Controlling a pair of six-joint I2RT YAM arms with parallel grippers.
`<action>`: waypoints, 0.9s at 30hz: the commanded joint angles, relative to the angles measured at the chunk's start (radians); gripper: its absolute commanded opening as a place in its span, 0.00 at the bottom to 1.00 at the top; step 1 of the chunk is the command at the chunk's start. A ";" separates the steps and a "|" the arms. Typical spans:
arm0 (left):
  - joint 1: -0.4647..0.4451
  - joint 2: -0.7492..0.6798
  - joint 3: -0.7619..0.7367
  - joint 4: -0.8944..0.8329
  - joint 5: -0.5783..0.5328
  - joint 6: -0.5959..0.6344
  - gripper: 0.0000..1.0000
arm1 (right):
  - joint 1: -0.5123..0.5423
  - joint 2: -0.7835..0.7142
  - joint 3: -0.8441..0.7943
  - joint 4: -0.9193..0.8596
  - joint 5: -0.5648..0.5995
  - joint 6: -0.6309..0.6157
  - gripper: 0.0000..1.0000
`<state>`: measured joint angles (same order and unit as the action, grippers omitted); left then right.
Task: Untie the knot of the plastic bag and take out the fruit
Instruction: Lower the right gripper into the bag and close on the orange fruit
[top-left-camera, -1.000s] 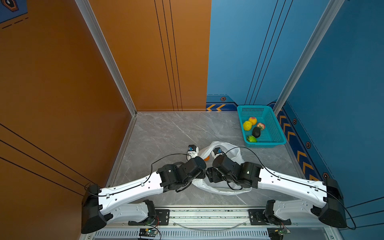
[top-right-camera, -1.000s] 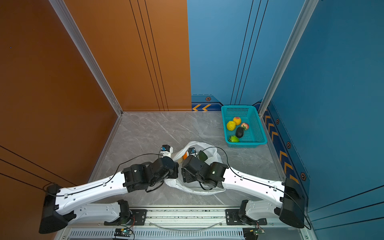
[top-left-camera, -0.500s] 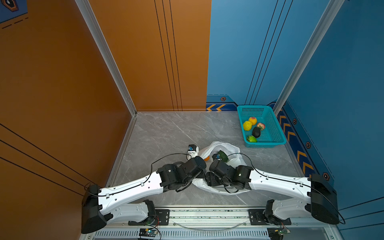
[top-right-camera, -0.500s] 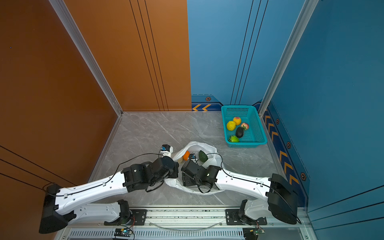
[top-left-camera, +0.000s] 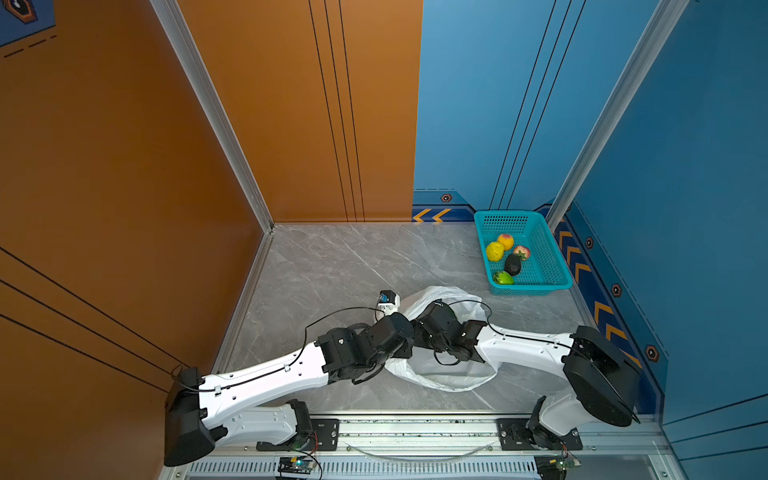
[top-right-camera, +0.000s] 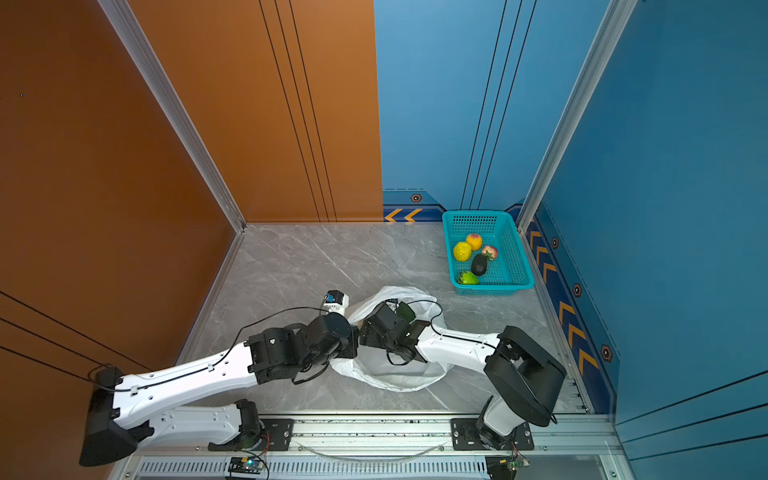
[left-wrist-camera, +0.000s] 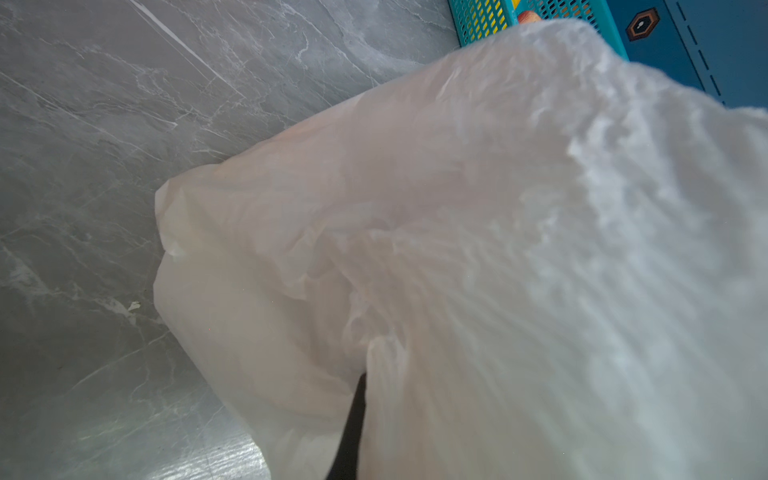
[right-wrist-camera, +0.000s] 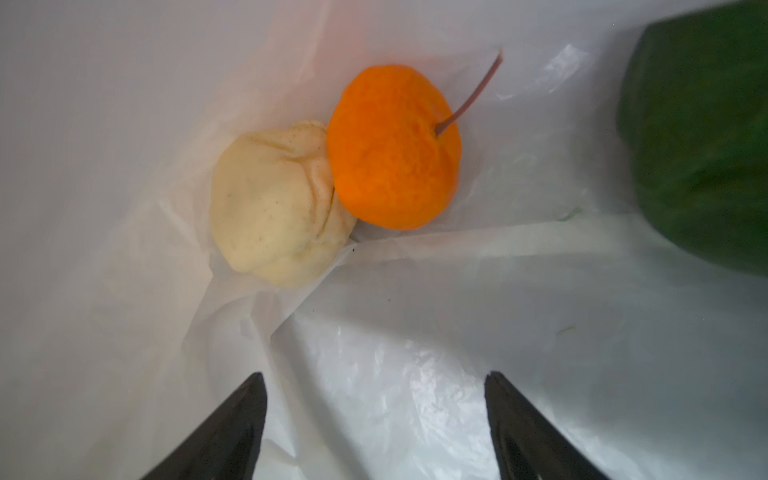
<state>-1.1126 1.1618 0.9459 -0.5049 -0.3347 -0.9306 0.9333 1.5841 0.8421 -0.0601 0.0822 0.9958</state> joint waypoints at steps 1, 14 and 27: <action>0.005 0.010 0.022 -0.021 0.031 0.023 0.00 | -0.018 0.043 -0.003 0.119 0.085 0.055 0.83; 0.010 0.007 0.008 -0.008 0.065 0.032 0.00 | -0.057 0.188 0.061 0.263 0.127 0.049 0.86; 0.014 -0.004 -0.004 0.004 0.096 0.042 0.00 | -0.115 0.308 0.101 0.390 0.138 -0.006 0.68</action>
<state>-1.1061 1.1671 0.9459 -0.5034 -0.2600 -0.9051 0.8375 1.8523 0.9161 0.2802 0.2070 1.0084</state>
